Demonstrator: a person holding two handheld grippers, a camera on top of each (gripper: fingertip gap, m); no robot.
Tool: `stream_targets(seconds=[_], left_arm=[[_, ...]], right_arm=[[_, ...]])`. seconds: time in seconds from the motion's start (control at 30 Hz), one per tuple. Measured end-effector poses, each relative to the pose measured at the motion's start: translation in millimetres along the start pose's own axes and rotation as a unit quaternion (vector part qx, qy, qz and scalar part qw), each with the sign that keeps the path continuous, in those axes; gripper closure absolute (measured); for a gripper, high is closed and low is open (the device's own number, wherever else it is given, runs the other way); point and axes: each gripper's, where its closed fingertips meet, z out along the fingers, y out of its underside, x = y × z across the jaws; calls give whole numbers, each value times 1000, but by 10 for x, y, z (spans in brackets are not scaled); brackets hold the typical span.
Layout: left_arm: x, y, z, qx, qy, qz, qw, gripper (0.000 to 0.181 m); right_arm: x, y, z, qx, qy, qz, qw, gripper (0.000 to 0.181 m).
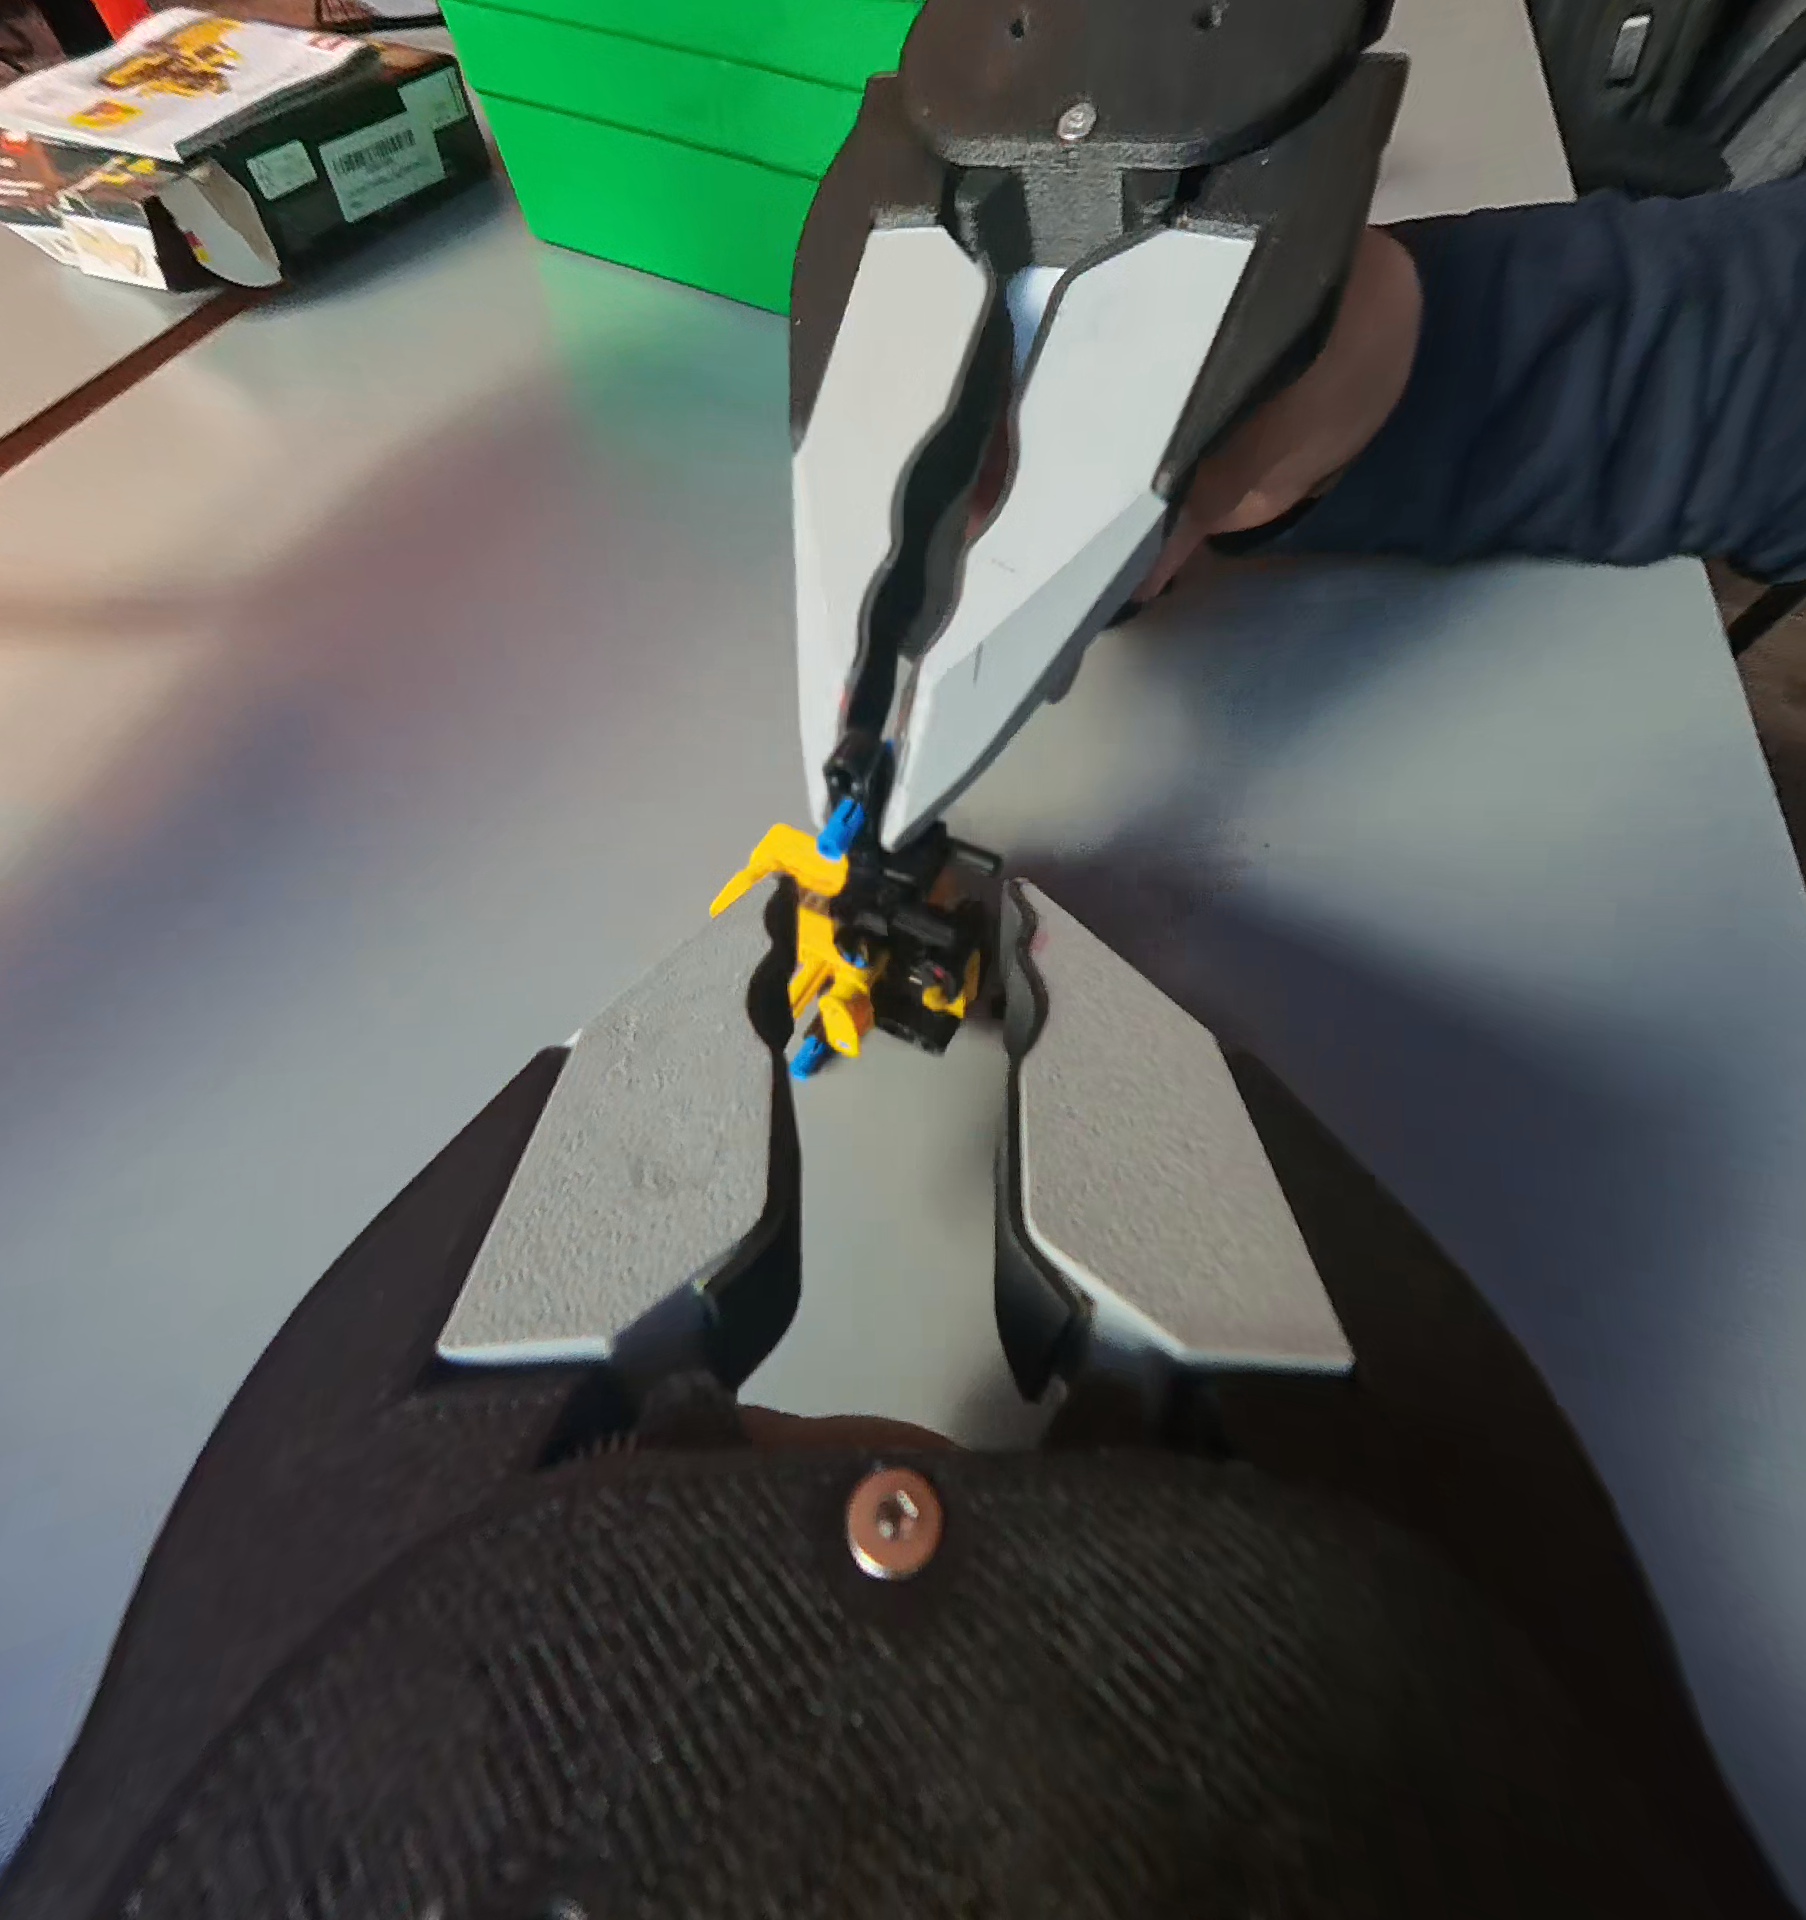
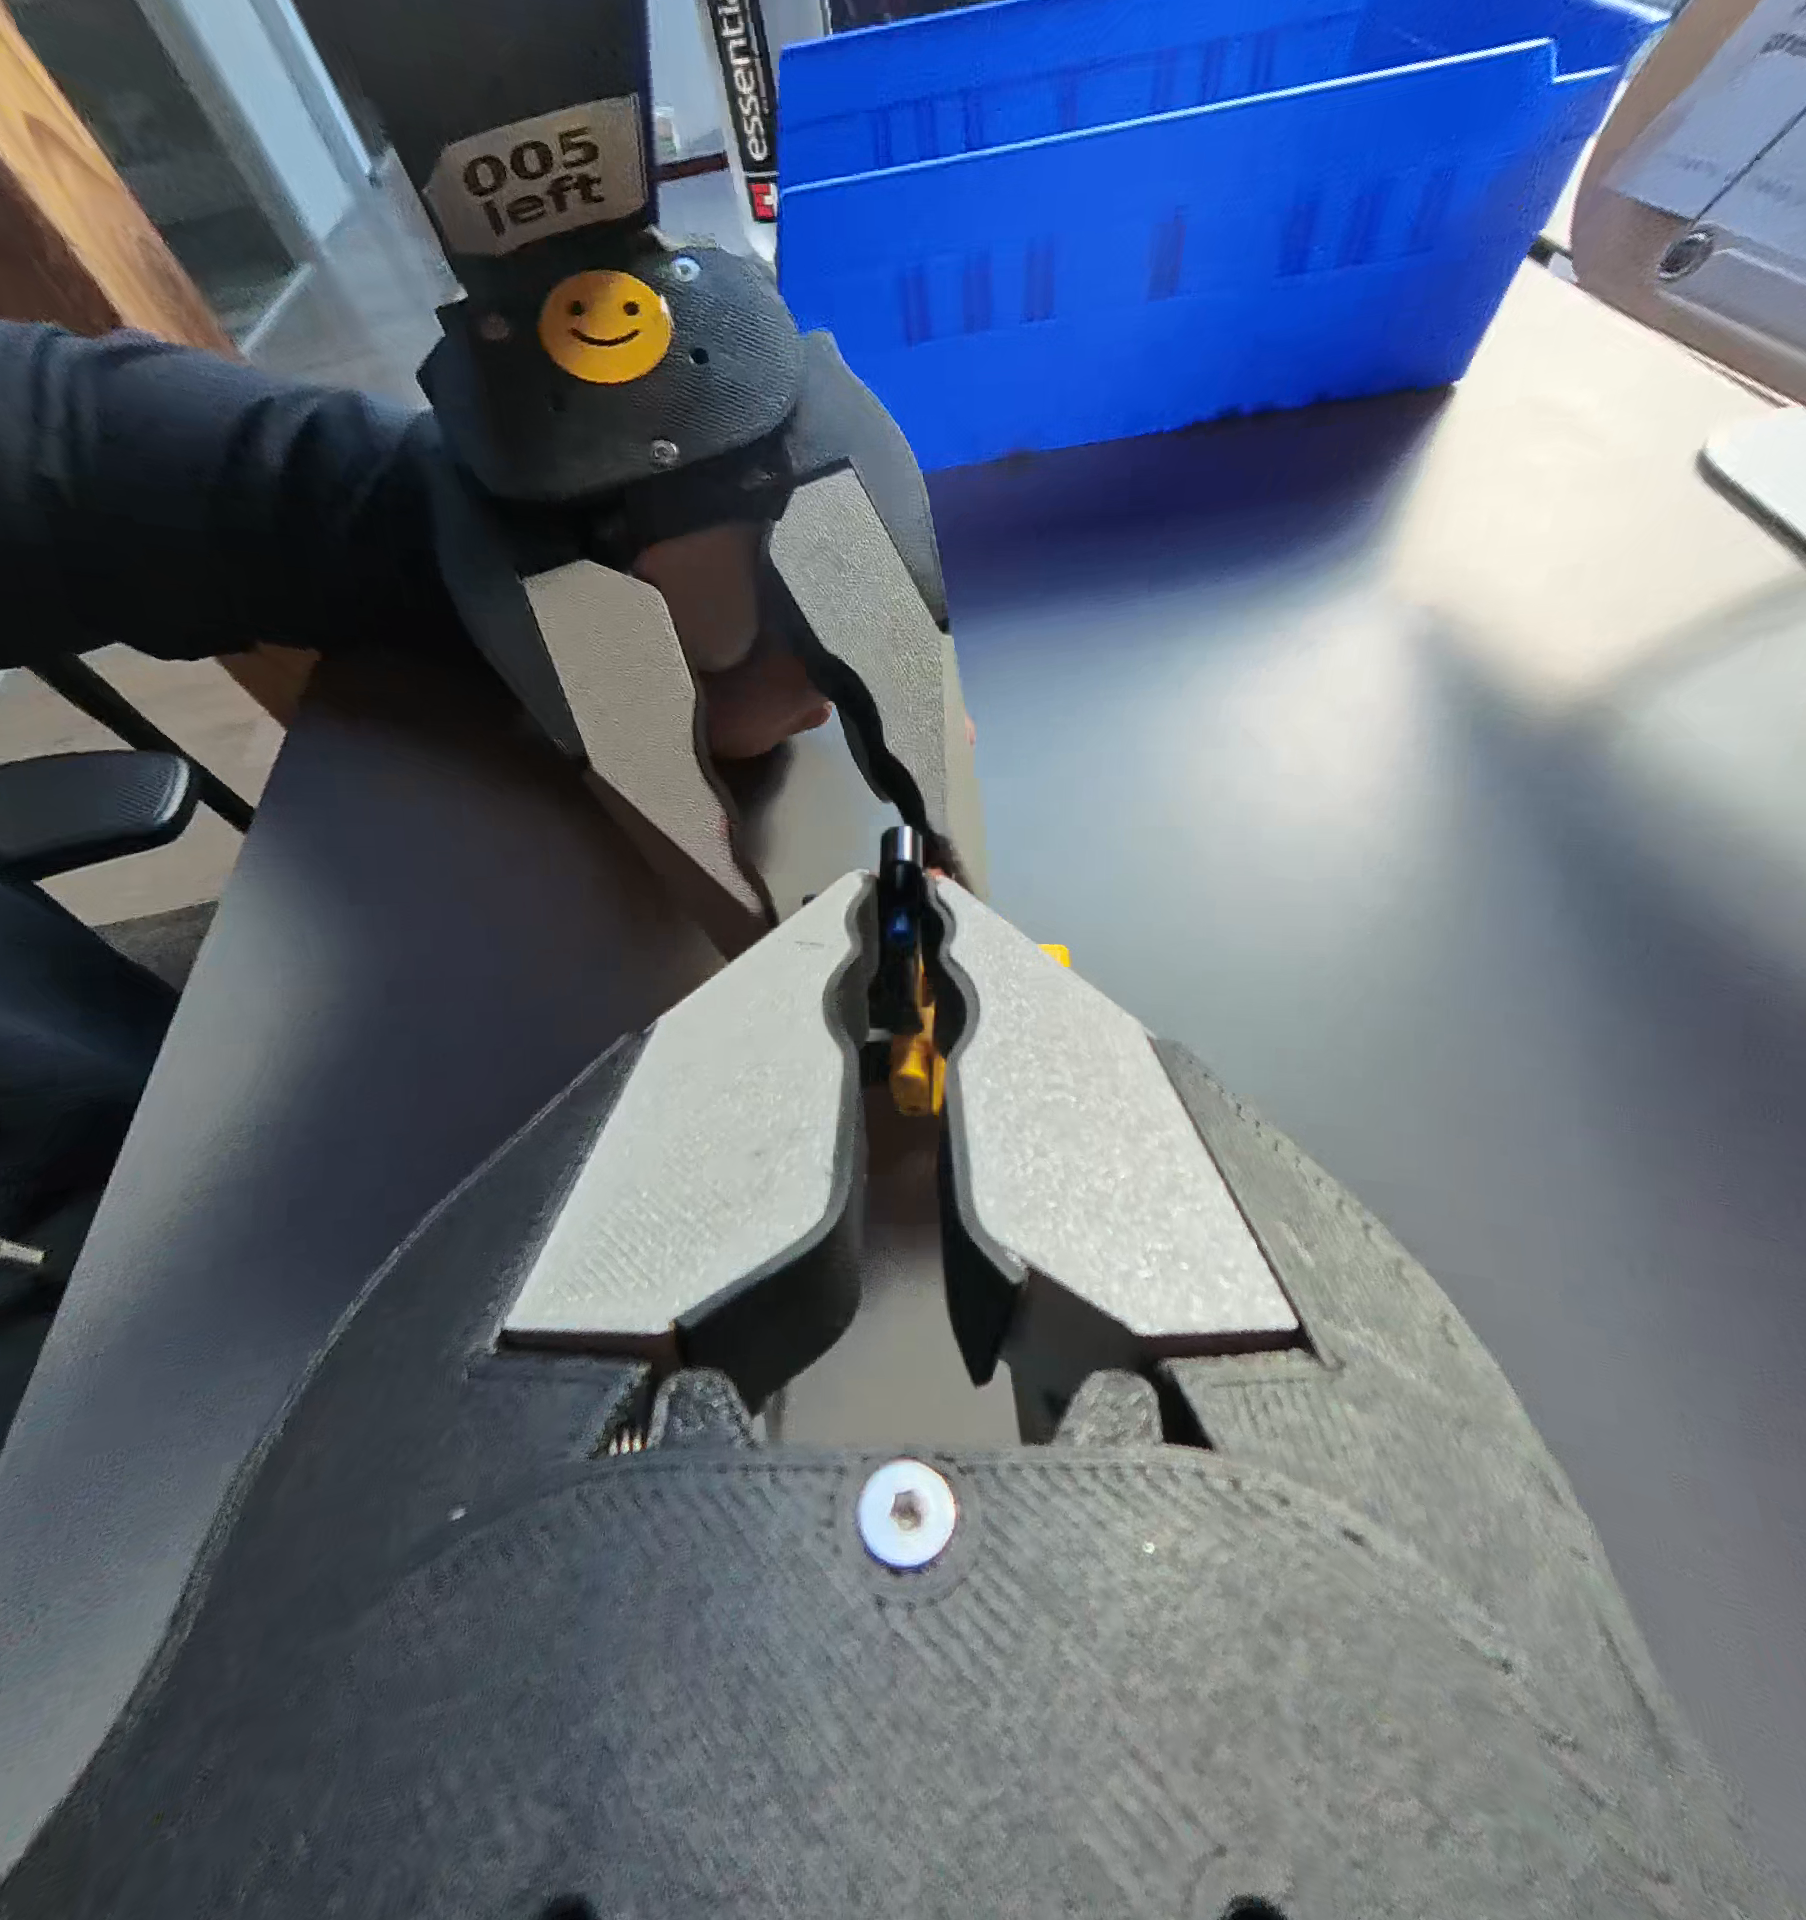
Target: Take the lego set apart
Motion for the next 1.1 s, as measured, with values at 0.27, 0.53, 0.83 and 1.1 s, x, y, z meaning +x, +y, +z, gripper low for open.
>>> stream_targets(seconds=[0.27, 0.53, 0.83, 1.1], left_arm=[[72, -188, -65, 63, 12, 11, 998, 157], [-12, -146, -53, 14, -137, 233, 963, 158], [-183, -90, -131, 40, -90, 26, 995, 158], [-40, -77, -116, 34, -90, 109, 989, 158]], right_arm=[[-10, -163, -51, 89, -129, 220, 963, 177], [-18, -204, -108, 129, -208, 337, 909, 176], [49, -206, -219, 87, -26, 64, 994, 176], [-24, -41, -101, 33, -8, -11, 999, 163]])
